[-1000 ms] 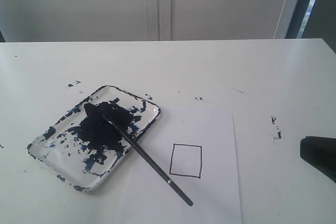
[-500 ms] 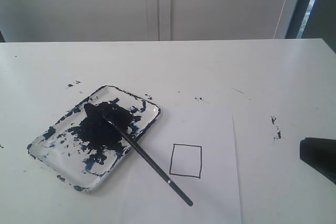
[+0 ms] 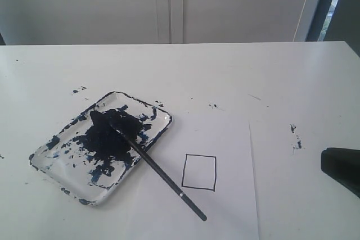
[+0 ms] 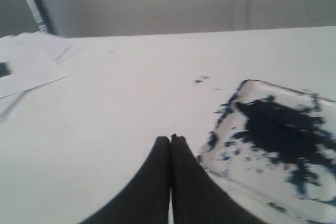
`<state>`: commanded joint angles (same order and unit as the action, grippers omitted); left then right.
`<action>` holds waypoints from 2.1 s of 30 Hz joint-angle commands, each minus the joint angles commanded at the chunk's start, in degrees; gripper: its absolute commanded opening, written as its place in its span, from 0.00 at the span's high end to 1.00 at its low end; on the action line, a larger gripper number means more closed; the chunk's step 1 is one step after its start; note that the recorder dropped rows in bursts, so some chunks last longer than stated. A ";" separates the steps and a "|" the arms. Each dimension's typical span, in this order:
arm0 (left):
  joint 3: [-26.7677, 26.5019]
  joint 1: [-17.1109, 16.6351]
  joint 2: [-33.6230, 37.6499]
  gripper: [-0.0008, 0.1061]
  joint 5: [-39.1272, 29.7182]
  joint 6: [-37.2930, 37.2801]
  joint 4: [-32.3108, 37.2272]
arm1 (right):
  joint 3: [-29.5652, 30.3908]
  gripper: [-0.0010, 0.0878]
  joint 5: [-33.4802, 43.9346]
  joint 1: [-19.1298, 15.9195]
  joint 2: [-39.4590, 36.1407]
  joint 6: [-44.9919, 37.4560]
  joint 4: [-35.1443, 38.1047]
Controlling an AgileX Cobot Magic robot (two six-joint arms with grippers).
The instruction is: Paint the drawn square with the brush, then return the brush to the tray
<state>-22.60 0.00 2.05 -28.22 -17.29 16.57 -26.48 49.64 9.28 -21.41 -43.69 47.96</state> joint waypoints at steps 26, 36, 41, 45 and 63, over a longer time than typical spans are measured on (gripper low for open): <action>2.62 4.32 -0.01 0.99 6.80 40.58 -43.91 | 0.00 0.99 2.61 5.67 -2.81 -5.58 -0.36; 2.62 4.32 -0.01 0.99 6.64 40.47 -43.66 | -0.14 0.99 -0.19 5.67 -22.69 -18.63 12.71; 2.62 4.32 -0.01 0.99 6.39 40.23 -43.66 | -0.27 0.99 -1.31 6.59 -31.94 -26.82 19.19; 2.62 4.32 -0.01 0.99 6.39 40.23 -43.66 | -0.30 0.99 -8.27 11.19 -36.25 -32.61 21.56; 2.86 4.32 -0.01 0.99 6.38 40.12 -43.66 | -10.99 0.99 -41.21 37.84 -46.40 -33.50 22.01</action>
<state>-19.74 4.32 2.04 -21.84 22.83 -27.10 -37.46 8.43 47.12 -67.81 -77.19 69.97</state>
